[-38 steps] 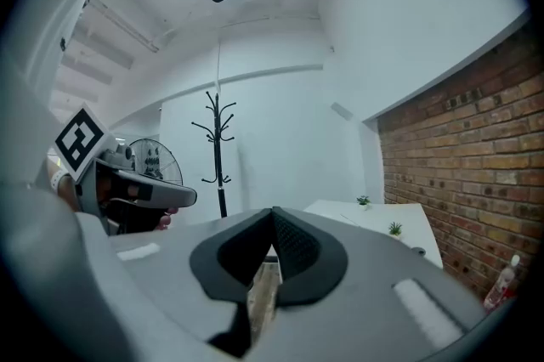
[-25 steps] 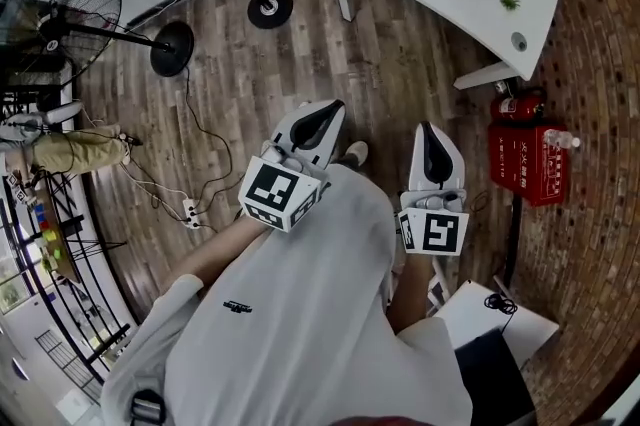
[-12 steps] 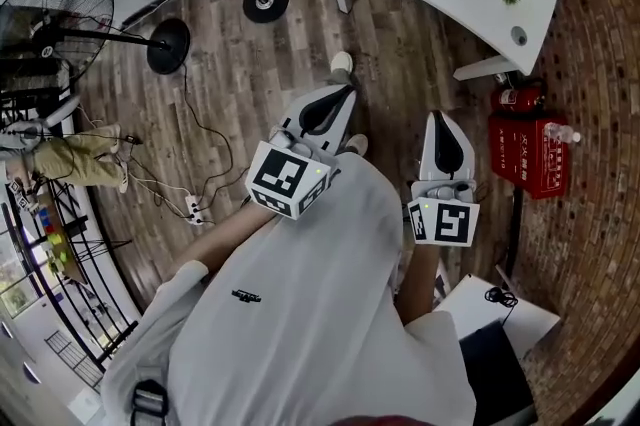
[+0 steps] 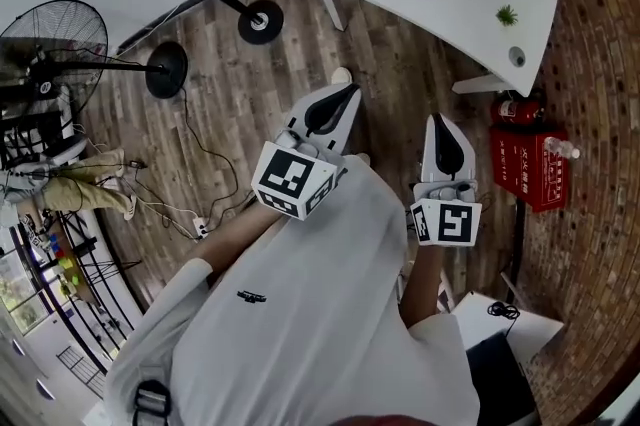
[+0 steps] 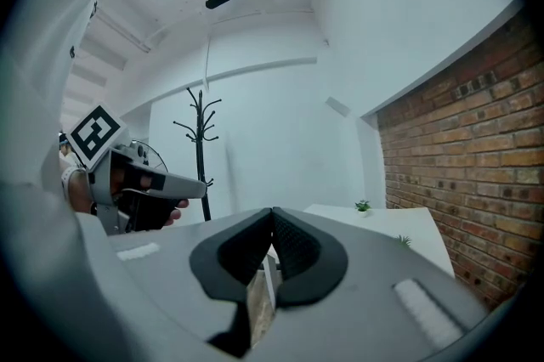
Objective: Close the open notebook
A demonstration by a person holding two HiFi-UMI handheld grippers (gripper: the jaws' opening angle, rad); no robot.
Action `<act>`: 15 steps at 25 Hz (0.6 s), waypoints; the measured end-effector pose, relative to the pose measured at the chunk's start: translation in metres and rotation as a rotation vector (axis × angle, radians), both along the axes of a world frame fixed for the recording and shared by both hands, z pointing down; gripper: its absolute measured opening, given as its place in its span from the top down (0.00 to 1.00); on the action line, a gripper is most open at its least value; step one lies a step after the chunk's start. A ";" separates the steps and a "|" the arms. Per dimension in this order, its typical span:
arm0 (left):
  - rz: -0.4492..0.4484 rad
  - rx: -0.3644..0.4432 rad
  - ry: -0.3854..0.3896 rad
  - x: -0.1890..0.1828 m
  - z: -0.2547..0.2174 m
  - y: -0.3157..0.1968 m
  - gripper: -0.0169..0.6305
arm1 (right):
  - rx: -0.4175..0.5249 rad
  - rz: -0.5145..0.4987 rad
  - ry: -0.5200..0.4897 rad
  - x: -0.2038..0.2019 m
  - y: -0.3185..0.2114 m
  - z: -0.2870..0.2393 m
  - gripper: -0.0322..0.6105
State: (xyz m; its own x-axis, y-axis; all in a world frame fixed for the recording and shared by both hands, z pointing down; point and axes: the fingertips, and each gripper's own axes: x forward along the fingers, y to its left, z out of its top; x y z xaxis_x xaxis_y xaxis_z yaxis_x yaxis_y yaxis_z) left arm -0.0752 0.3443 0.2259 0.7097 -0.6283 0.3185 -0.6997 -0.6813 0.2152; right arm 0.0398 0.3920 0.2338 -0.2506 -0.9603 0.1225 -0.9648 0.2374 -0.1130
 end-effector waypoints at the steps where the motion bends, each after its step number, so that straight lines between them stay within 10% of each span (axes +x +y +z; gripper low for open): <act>1: -0.004 0.001 0.000 -0.001 0.000 -0.011 0.97 | 0.000 -0.002 0.002 -0.001 -0.012 0.001 0.93; 15: -0.065 -0.054 0.041 -0.044 0.001 -0.191 0.97 | -0.049 -0.068 0.070 -0.041 -0.207 0.000 0.93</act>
State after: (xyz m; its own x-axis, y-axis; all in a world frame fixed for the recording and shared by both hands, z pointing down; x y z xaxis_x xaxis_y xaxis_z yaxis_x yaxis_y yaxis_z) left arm -0.1190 0.1533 0.2269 0.6812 -0.6565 0.3241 -0.7319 -0.6213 0.2798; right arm -0.0014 0.1850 0.2342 -0.3040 -0.9339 0.1880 -0.9527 0.2983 -0.0588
